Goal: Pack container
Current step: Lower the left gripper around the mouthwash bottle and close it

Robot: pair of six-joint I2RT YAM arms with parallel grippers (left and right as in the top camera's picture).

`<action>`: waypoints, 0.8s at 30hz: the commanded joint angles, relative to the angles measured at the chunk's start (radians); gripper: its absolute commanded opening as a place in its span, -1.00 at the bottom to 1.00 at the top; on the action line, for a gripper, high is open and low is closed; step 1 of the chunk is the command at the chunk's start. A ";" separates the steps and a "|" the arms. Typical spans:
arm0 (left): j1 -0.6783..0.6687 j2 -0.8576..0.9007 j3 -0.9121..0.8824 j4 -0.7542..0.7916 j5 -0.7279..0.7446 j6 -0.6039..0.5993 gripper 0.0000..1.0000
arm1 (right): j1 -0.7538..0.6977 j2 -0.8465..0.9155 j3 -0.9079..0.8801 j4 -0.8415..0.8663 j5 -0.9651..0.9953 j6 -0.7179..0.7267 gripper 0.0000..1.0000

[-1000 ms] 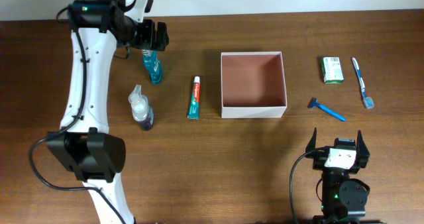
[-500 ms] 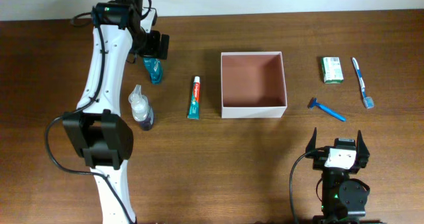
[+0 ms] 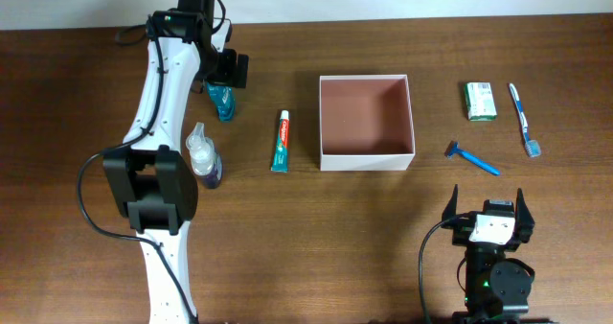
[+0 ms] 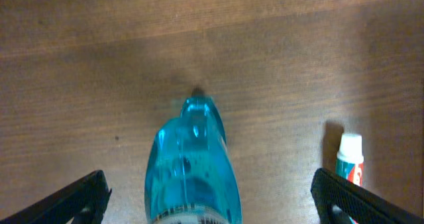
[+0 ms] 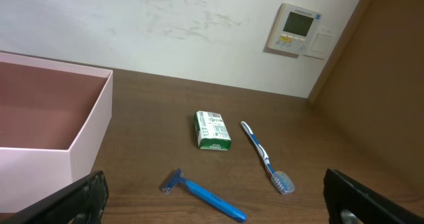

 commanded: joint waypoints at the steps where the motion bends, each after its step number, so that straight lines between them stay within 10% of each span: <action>1: 0.000 0.003 0.007 0.042 -0.011 -0.011 0.99 | 0.007 -0.006 -0.005 -0.008 0.020 0.005 0.98; 24: 0.001 0.010 0.006 0.011 -0.044 -0.022 0.99 | 0.007 -0.006 -0.005 -0.008 0.020 0.005 0.98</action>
